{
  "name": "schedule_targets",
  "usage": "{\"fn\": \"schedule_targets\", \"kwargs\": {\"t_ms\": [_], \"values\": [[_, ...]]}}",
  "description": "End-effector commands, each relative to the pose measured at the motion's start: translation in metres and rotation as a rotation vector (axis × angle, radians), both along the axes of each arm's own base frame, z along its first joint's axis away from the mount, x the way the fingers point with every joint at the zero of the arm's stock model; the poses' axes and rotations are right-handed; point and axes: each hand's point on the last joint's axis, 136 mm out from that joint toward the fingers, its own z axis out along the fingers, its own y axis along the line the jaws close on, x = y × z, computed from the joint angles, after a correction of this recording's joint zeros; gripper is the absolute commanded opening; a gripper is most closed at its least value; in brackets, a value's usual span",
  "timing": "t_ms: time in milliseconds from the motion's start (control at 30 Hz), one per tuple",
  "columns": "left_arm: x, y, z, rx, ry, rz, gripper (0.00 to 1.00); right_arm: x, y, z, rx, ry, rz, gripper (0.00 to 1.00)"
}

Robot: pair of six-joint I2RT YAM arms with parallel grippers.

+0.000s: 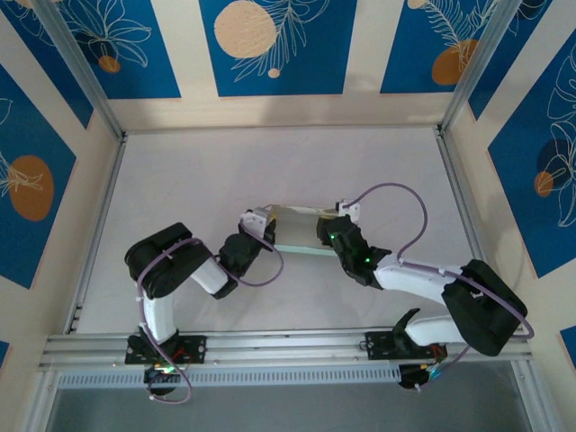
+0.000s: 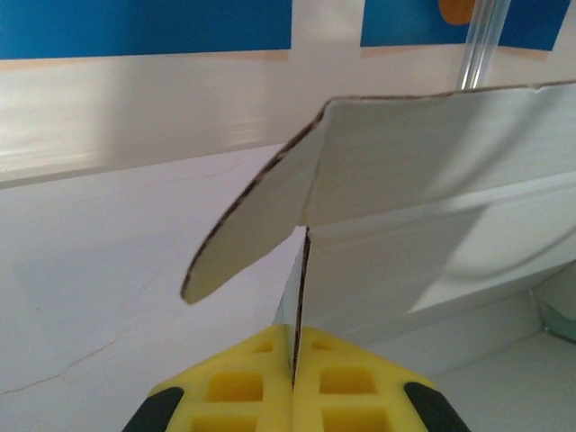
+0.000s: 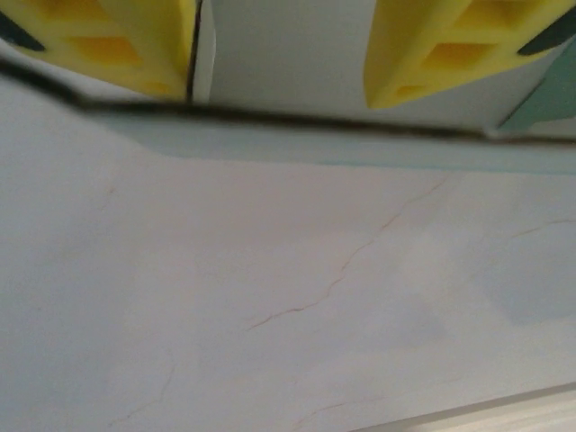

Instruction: Fold the paper box

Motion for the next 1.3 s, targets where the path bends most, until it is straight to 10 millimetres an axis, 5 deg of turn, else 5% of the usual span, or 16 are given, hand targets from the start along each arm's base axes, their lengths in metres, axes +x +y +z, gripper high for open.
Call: {"fn": "schedule_targets", "kwargs": {"t_ms": [0, 200, 433, 700, 1000, 1267], "values": [[-0.020, -0.027, -0.030, 0.129, 0.026, -0.143, 0.00, -0.010, 0.019, 0.014, 0.066, -0.021, 0.113, 0.65], [-0.020, -0.028, -0.033, 0.169, 0.008, -0.147, 0.00, -0.028, 0.014, 0.028, 0.127, 0.009, 0.155, 0.81], [-0.019, -0.030, -0.035, 0.175, 0.006, -0.148, 0.00, -0.062, 0.003, 0.038, 0.217, 0.046, 0.219, 0.85], [-0.017, -0.034, -0.036, 0.173, 0.006, -0.153, 0.00, -0.082, -0.017, 0.018, 0.235, 0.164, 0.217, 0.87], [-0.016, -0.034, -0.041, 0.199, 0.003, -0.147, 0.00, -0.107, -0.023, 0.063, 0.351, 0.100, 0.276, 0.76], [-0.015, -0.036, -0.045, 0.207, 0.005, -0.155, 0.00, -0.114, -0.042, 0.078, 0.363, 0.304, 0.139, 0.57]]}}
